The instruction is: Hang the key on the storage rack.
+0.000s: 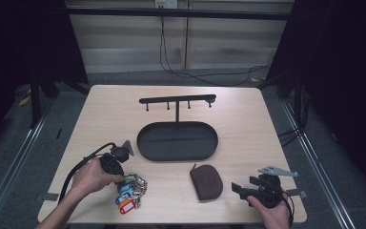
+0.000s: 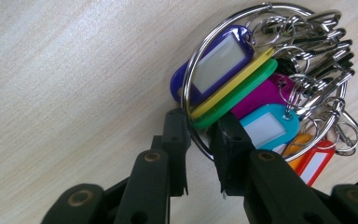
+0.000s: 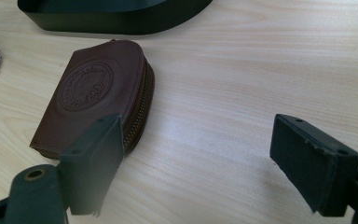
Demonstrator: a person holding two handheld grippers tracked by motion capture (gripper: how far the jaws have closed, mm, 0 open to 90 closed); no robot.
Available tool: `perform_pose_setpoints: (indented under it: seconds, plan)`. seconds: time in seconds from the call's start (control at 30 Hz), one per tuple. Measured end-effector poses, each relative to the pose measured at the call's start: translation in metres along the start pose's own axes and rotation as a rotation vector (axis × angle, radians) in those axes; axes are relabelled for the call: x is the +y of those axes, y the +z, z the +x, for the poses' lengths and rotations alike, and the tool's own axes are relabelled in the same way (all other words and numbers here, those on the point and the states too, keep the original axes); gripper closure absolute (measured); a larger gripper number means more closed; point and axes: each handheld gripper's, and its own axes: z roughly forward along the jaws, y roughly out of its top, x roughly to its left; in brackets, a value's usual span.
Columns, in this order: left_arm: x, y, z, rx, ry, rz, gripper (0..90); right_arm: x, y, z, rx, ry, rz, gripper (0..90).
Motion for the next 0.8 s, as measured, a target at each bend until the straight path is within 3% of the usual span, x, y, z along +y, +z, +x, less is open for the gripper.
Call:
perform_pose_setpoints:
  seconds: [0.13,0.2,0.3,0.5,0.8]
  plan:
    - [0.0,-0.002,0.002,-0.007,-0.014,-0.008,77.7,0.0,0.0,0.0,0.003,0.001,0.001,17.1]
    - [0.0,-0.006,0.004,-0.014,-0.015,-0.025,86.9,0.0,0.0,0.0,0.003,0.002,0.002,17.2]
    - [-0.001,-0.006,0.002,0.0,-0.005,-0.013,87.1,0.0,0.0,0.0,0.004,0.001,0.002,17.1]
    - [0.0,-0.009,0.001,-0.012,0.004,-0.017,87.2,0.0,0.0,0.0,0.004,0.002,0.003,17.1]
    - [-0.001,-0.027,0.0,-0.034,0.034,-0.037,87.3,0.0,0.0,-0.001,0.007,0.003,0.003,17.1]
